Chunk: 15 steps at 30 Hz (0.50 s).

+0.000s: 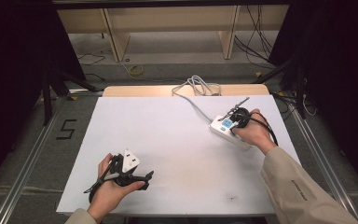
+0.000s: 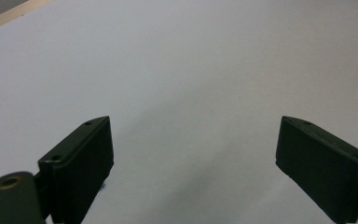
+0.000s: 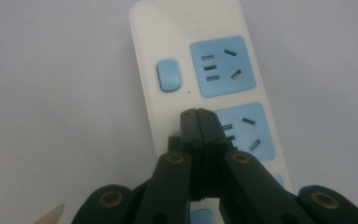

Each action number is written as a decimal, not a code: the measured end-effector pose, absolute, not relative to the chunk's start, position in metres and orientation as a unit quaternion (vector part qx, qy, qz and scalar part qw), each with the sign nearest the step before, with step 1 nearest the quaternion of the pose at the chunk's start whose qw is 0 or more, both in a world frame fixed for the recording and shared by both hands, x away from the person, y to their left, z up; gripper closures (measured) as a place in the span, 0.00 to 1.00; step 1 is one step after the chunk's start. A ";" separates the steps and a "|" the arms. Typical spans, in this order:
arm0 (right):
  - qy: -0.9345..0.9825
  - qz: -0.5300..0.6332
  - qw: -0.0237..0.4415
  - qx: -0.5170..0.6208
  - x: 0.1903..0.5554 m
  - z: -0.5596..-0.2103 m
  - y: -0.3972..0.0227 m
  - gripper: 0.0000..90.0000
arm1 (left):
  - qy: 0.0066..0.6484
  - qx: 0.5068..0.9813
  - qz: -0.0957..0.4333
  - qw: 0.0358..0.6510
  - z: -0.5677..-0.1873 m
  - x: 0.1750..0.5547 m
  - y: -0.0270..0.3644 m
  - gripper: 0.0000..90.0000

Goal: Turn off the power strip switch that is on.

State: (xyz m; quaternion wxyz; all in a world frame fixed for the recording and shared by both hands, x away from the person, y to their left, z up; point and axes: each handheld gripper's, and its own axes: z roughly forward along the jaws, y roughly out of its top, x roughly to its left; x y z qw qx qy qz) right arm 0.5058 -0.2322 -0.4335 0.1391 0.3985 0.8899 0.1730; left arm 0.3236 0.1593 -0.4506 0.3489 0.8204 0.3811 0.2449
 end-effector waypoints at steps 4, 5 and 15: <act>0.891 0.172 0.134 0.398 0.506 -0.433 -0.232 1.00 | 0.380 0.821 0.245 0.349 -0.451 0.324 0.159 0.12; 0.891 0.172 0.133 0.398 0.506 -0.433 -0.232 1.00 | 0.380 0.821 0.245 0.349 -0.450 0.324 0.159 0.12; 0.890 0.171 0.129 0.402 0.508 -0.433 -0.232 1.00 | 0.381 0.820 0.246 0.349 -0.450 0.323 0.159 0.12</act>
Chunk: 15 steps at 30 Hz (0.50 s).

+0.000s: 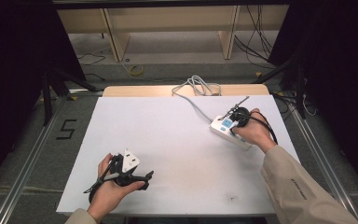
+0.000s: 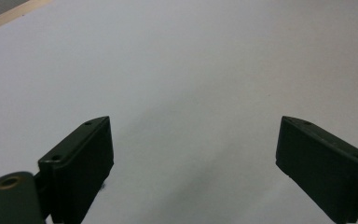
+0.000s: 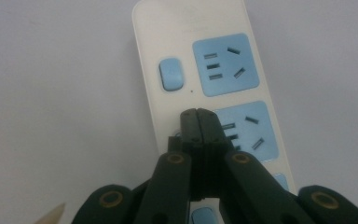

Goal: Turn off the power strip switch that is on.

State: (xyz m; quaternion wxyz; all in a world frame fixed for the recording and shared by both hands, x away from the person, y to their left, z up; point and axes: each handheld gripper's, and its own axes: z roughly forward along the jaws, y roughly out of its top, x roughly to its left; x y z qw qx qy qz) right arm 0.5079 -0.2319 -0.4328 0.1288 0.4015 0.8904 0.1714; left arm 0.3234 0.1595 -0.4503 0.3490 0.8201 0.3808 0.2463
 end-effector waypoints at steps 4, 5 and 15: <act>0.890 0.171 0.128 0.404 0.508 -0.433 -0.232 1.00 | 0.380 0.821 0.246 0.348 -0.450 0.324 0.160 0.12; 0.889 0.171 0.127 0.405 0.508 -0.433 -0.232 1.00 | 0.381 0.820 0.247 0.349 -0.450 0.324 0.160 0.12; 0.889 0.169 0.125 0.406 0.507 -0.434 -0.229 1.00 | 0.381 0.820 0.248 0.349 -0.450 0.323 0.160 0.12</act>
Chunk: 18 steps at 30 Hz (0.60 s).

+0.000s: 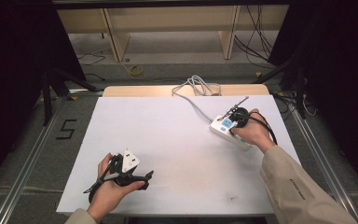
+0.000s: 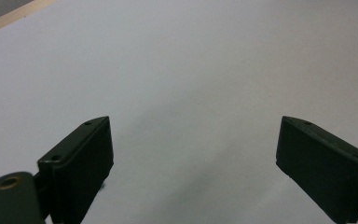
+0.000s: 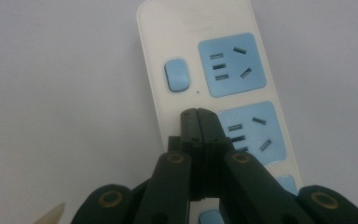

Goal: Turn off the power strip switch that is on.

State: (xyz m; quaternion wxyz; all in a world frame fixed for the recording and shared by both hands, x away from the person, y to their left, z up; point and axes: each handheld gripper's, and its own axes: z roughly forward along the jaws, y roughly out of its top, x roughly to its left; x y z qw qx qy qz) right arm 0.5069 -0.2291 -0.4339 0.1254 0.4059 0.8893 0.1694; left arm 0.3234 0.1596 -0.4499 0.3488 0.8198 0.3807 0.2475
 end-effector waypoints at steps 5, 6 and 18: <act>0.889 0.175 0.129 0.402 0.506 -0.435 -0.230 1.00 | 0.382 0.820 0.247 0.349 -0.450 0.324 0.160 0.12; 0.889 0.176 0.128 0.403 0.506 -0.435 -0.231 1.00 | 0.382 0.819 0.247 0.349 -0.450 0.324 0.160 0.12; 0.884 0.189 0.126 0.410 0.505 -0.435 -0.234 1.00 | 0.382 0.819 0.247 0.349 -0.450 0.324 0.160 0.12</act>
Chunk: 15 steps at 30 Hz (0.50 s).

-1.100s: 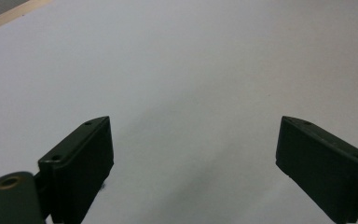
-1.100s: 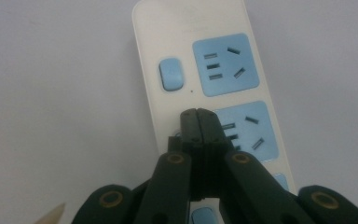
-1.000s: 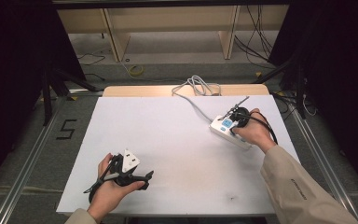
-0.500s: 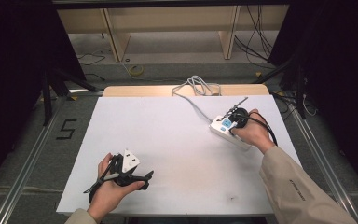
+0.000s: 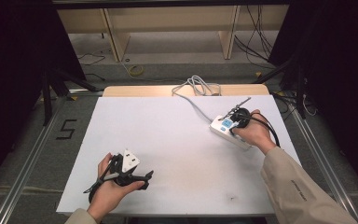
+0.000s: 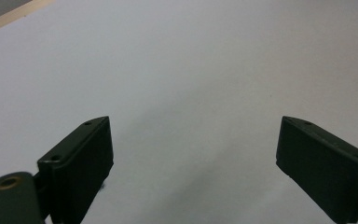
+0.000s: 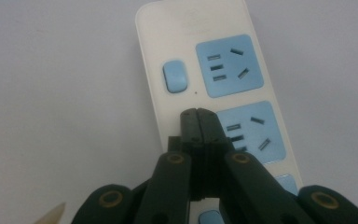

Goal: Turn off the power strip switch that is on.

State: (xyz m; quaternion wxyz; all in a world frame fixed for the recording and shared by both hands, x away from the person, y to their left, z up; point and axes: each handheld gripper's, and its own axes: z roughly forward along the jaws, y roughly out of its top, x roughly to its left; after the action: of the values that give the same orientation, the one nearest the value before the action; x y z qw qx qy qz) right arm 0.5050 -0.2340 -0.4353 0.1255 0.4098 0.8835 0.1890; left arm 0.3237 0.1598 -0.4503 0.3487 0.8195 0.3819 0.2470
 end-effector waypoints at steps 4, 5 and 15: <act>0.884 0.189 0.129 0.408 0.505 -0.435 -0.233 1.00 | 0.382 0.819 0.247 0.349 -0.450 0.324 0.160 0.11; 0.884 0.189 0.129 0.408 0.504 -0.435 -0.234 1.00 | 0.382 0.819 0.246 0.349 -0.450 0.324 0.160 0.11; 0.883 0.193 0.132 0.408 0.503 -0.436 -0.234 1.00 | 0.382 0.819 0.246 0.349 -0.450 0.324 0.160 0.11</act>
State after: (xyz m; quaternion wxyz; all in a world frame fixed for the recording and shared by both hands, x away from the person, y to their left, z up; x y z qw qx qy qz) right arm 0.5034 -0.2342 -0.4359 0.1315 0.4077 0.8828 0.1928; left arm 0.3239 0.1597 -0.4503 0.3495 0.8191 0.3825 0.2464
